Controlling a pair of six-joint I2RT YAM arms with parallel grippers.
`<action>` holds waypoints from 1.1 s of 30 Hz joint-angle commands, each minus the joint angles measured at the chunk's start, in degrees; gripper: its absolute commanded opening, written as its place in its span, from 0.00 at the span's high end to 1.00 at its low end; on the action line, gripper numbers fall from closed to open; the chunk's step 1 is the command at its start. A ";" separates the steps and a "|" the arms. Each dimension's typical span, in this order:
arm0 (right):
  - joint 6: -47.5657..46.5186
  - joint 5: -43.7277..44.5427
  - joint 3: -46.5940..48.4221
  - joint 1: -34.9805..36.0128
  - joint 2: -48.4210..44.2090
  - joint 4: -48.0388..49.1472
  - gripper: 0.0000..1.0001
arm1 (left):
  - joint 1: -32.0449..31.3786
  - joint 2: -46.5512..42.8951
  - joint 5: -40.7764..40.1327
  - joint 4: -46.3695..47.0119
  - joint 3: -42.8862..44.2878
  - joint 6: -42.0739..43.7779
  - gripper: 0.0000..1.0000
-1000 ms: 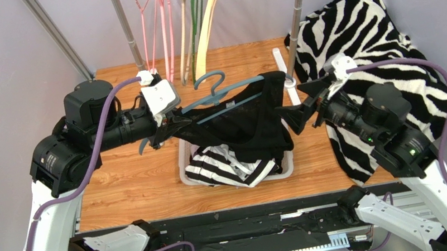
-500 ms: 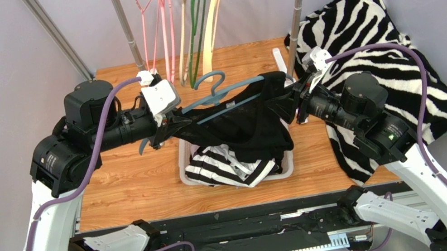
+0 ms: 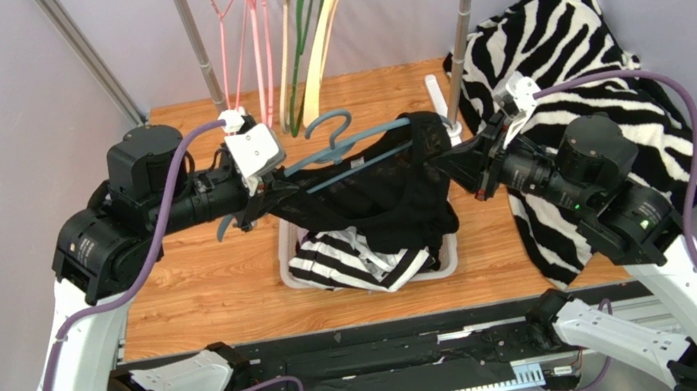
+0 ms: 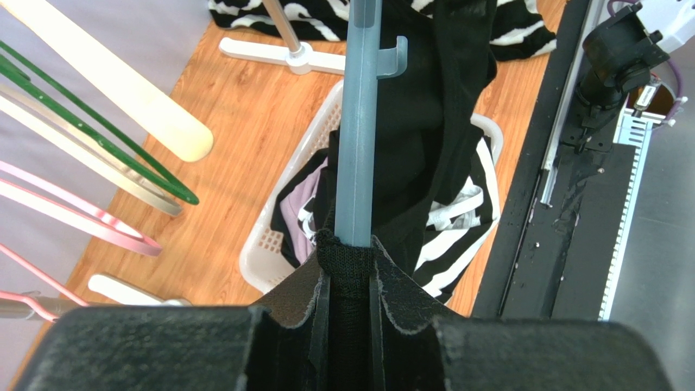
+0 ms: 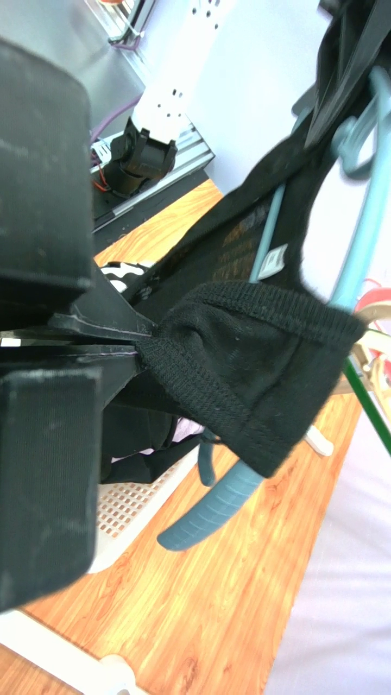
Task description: Remove the tank top from the hanger
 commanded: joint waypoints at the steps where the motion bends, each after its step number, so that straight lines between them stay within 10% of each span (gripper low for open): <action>1: -0.43 0.53 5.48 0.32 -0.22 -2.81 1.00 | 0.37 -1.46 -0.75 2.55 -0.46 0.44 1.00; 14: -6.94 18.99 11.20 -0.64 4.44 -6.41 1.00 | 0.89 -7.08 1.00 -1.92 -2.22 4.57 1.00; 30: -8.33 4.95 -2.07 -9.43 2.78 -3.78 1.00 | 4.06 -10.52 10.50 -3.51 -0.37 3.87 1.00; 32: -9.92 1.96 -2.69 -9.43 1.29 -3.78 0.86 | 4.06 -9.04 11.20 -2.73 0.33 3.61 1.00; 33: -10.62 1.60 -2.69 -9.43 0.76 -4.21 0.45 | 3.97 -8.24 11.11 -2.55 0.85 3.43 1.00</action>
